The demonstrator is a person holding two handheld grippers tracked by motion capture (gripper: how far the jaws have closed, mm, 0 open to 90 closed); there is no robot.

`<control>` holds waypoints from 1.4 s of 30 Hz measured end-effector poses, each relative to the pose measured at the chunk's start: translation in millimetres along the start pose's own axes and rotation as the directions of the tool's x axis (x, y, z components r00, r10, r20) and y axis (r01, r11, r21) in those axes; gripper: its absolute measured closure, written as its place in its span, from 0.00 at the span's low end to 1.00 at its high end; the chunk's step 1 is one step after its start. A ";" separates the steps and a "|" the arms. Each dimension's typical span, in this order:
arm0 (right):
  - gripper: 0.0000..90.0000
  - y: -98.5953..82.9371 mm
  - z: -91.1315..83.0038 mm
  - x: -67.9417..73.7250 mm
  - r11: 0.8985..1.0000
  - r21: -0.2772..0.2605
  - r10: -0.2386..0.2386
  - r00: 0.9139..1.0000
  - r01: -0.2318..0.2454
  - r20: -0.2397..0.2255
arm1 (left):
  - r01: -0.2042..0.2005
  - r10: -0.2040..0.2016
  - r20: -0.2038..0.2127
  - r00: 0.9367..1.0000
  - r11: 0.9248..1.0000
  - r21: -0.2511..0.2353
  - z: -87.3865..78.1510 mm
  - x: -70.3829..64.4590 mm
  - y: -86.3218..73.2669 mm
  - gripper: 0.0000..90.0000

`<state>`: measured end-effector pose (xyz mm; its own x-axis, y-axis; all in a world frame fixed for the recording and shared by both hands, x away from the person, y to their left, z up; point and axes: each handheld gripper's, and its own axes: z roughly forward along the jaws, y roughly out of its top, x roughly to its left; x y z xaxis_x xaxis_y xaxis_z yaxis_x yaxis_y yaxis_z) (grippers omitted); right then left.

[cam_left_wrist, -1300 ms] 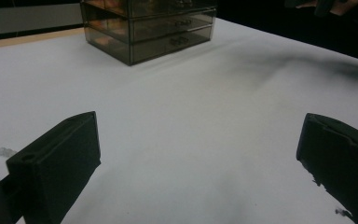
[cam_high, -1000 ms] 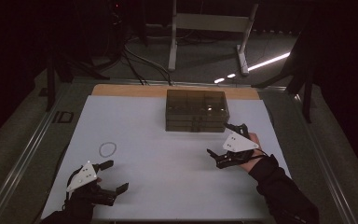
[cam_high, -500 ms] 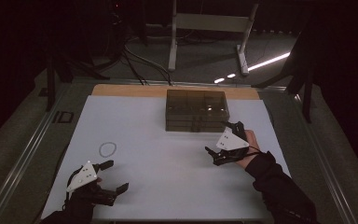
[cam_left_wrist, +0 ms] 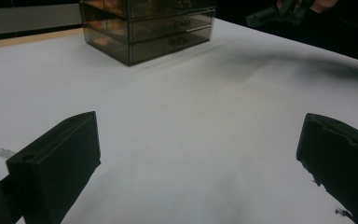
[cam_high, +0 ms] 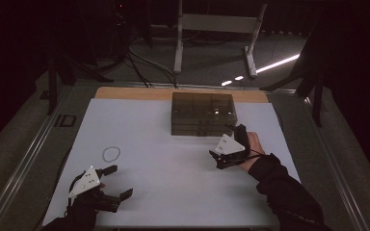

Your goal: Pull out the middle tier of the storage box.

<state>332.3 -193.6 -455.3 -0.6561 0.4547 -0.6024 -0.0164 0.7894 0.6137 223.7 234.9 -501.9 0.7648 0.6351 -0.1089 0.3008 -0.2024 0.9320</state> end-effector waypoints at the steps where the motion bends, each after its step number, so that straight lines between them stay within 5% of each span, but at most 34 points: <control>1: 0.00 0.1 0.5 0.4 1.000 0.003 -0.002 1.000 0.002 0.001 | 0.002 -0.002 0.000 1.000 1.000 -0.001 0.1 0.1 0.0 0.01; 10: 0.00 1.8 10.3 7.5 0.995 0.064 -0.084 0.996 0.083 0.027 | 0.003 -0.003 0.000 1.000 1.000 0.002 0.1 0.2 -0.3 0.01; 17: 0.03 3.9 20.1 16.1 0.981 0.116 -0.161 0.986 0.155 0.045 | 0.000 0.000 0.001 1.000 1.000 0.002 0.2 -0.3 0.0 0.01; 25: 0.07 5.7 32.9 25.7 0.951 0.192 -0.259 0.963 0.241 0.071 | -0.001 0.001 0.002 1.000 1.000 0.000 0.4 -0.2 0.2 0.01; 30: 0.10 7.4 39.0 30.9 0.938 0.223 -0.292 0.952 0.266 0.089 | -0.001 0.001 0.002 1.000 1.000 0.000 0.3 -0.2 0.2 0.01; 42: 0.18 12.2 51.3 37.8 0.922 0.249 -0.325 0.942 0.296 0.085 | -0.005 0.005 0.003 1.000 1.000 0.003 0.2 -0.8 0.5 0.01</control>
<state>346.0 -145.7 -496.8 -0.5485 0.2064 -0.8103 -0.0212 0.9653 0.2602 223.3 234.1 -501.4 0.7679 0.6318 -0.1055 0.2988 -0.2076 0.9315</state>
